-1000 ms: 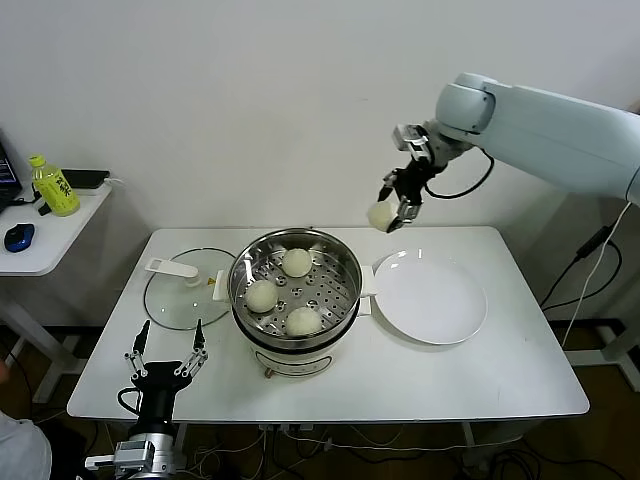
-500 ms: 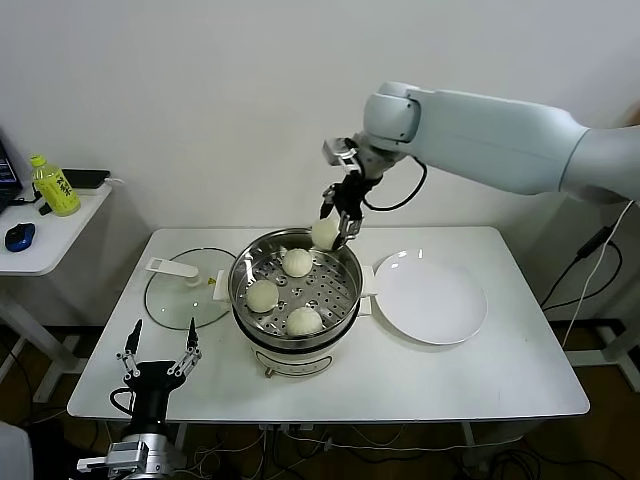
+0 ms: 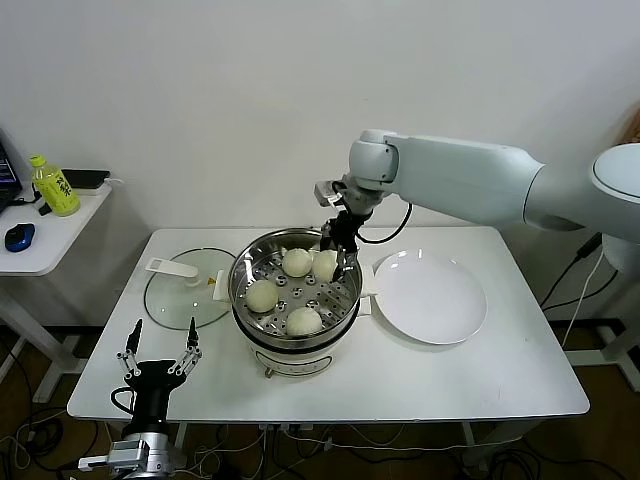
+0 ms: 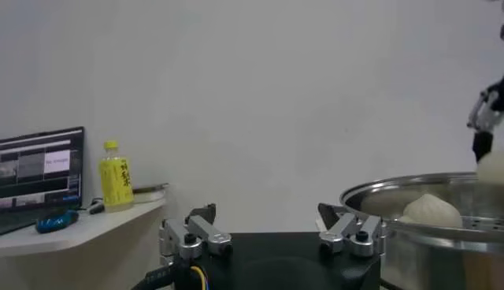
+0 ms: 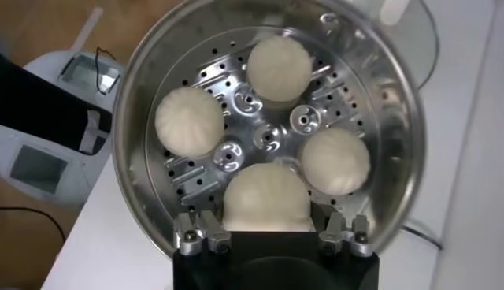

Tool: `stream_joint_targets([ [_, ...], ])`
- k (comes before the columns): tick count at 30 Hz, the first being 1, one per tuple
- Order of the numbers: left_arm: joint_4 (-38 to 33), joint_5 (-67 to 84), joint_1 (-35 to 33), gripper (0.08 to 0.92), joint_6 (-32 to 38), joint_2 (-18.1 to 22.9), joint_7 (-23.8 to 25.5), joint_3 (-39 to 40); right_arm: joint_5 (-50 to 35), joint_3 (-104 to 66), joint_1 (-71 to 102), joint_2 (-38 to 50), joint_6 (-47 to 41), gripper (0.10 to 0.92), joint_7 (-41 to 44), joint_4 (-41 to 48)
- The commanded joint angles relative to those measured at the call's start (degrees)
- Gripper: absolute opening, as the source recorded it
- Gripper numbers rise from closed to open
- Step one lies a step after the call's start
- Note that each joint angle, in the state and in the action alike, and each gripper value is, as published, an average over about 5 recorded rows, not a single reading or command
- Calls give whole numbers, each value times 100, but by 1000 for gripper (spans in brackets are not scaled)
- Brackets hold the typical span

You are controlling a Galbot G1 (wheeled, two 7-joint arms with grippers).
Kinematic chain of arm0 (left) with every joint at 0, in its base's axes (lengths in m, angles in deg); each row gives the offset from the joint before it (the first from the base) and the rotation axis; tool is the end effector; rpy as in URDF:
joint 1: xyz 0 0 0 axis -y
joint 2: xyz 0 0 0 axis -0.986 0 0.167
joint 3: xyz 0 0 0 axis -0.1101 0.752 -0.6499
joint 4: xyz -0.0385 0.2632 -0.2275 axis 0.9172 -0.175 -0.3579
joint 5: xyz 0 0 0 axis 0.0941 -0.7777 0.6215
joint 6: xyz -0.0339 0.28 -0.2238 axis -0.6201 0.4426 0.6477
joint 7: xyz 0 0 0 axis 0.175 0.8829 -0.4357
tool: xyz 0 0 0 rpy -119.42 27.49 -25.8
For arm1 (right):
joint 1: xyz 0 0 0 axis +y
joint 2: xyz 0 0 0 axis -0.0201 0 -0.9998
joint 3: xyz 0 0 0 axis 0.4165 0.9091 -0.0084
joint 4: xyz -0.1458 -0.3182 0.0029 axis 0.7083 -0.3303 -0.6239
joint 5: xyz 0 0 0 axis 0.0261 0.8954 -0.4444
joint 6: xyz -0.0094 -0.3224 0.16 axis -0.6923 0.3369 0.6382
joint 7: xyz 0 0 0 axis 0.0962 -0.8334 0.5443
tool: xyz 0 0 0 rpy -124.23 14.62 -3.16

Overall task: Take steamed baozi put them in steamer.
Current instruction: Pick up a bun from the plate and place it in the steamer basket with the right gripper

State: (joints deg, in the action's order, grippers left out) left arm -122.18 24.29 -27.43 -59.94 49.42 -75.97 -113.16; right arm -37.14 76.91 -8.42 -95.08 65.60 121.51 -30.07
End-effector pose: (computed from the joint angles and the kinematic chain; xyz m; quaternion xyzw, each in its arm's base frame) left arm 0.1437 0.0403 -0.3234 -0.0607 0.9951 0.0744 0.0244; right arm 0.5890 0.1082 -0.0601 0.6265 -0.4761 0.5223 0.3287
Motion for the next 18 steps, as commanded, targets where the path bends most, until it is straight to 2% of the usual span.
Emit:
stream_joint_targets([
  [1, 16, -11, 10, 823, -6, 11, 0, 6, 190, -30, 462, -107, -23, 709, -43, 94],
  [18, 39, -14, 11, 823, 7, 10, -1, 6, 398, -76, 601, -100, 16, 711, -57, 246],
])
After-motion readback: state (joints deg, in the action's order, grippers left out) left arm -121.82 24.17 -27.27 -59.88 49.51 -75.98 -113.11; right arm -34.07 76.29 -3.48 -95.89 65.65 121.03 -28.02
